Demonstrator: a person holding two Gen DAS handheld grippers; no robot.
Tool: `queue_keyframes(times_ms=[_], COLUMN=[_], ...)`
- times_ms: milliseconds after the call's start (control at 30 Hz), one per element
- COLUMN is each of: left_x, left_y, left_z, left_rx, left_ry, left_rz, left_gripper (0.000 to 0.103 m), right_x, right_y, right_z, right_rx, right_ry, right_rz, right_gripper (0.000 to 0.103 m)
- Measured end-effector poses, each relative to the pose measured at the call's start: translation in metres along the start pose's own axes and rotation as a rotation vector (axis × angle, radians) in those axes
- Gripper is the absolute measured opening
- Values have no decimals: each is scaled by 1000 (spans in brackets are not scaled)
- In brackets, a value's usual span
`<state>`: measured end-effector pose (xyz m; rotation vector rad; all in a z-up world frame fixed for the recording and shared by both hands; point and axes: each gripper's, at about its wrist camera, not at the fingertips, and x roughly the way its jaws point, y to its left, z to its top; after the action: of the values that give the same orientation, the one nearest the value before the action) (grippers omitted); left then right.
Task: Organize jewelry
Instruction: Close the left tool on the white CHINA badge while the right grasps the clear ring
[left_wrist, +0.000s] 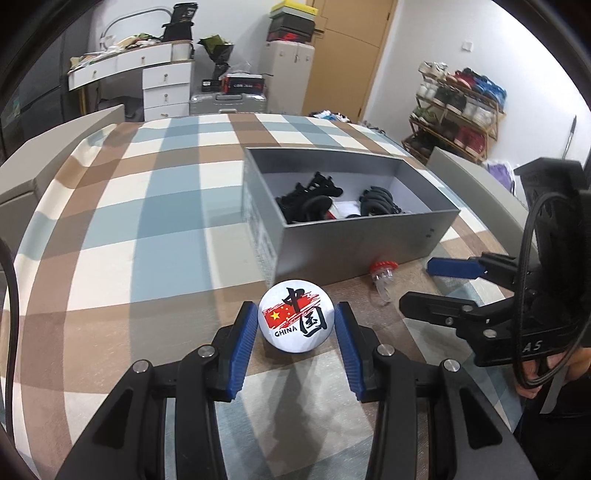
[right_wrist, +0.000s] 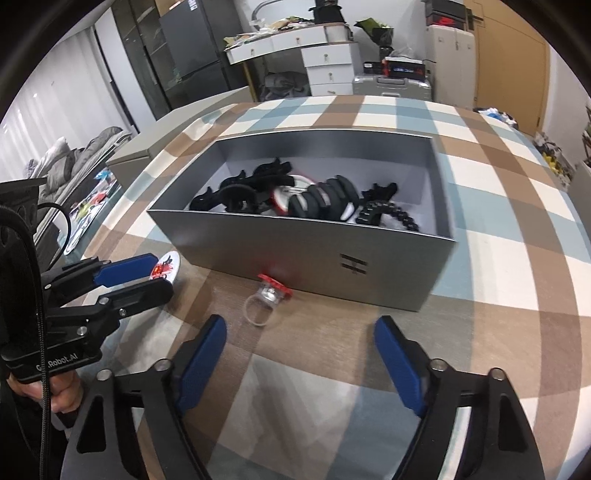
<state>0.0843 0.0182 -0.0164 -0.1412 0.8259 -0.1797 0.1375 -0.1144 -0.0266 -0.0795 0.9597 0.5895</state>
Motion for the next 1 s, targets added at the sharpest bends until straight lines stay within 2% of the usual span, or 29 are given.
queue_keyframes(times_ms=[267, 600, 733, 1000], left_x=[-6, -10, -10, -13], left_y=[11, 16, 18, 15], left_z=[-2, 0, 0, 2], left_rx=[-38, -56, -59, -57], left_ry=[-26, -38, -37, -50], left_rz=[15, 46, 53, 51], left_gripper=[37, 37, 37, 37], right_x=[7, 15, 15, 10], right_y=[14, 24, 24, 25], right_z=[5, 12, 11, 7], right_rx=[-46, -71, -76, -86], right_ry=[2, -2, -1, -15], right_rz=[17, 13, -2, 7], right_gripper=[60, 44, 26, 24])
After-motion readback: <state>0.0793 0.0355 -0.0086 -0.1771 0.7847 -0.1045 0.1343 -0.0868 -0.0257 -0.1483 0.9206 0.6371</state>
